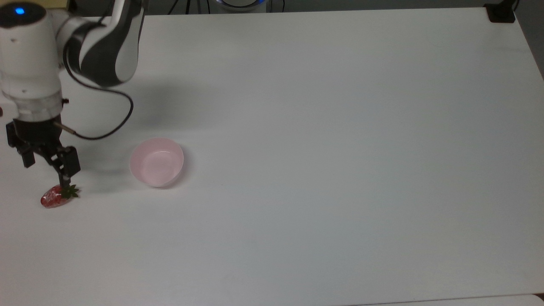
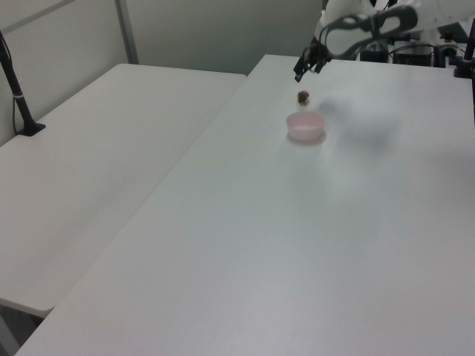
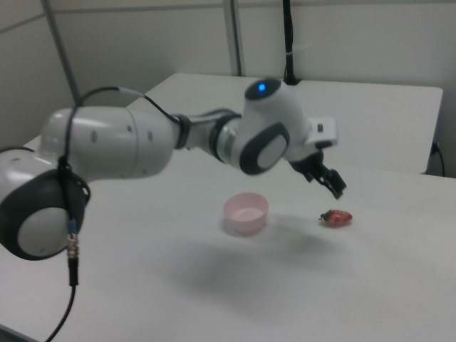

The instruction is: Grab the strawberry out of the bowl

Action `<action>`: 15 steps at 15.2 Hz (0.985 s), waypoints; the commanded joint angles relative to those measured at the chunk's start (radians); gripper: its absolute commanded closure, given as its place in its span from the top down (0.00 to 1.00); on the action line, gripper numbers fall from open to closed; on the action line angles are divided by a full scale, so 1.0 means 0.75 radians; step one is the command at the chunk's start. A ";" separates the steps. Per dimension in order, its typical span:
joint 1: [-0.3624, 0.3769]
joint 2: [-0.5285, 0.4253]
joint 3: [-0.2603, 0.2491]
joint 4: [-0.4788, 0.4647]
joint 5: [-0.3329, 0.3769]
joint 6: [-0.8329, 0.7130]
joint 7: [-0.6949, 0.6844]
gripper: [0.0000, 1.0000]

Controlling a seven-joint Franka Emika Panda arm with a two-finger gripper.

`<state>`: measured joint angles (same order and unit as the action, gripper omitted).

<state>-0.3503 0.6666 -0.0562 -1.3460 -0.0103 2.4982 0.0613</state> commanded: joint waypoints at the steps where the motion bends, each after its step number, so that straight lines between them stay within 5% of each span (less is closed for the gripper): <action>1: -0.001 -0.215 0.046 -0.067 0.030 -0.299 -0.010 1.00; 9: 0.088 -0.676 0.097 -0.112 0.075 -1.021 0.041 1.00; 15: 0.374 -0.919 0.010 -0.365 0.026 -1.112 0.068 1.00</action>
<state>-0.1908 0.0954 0.0203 -1.4421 0.0305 1.6513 0.1023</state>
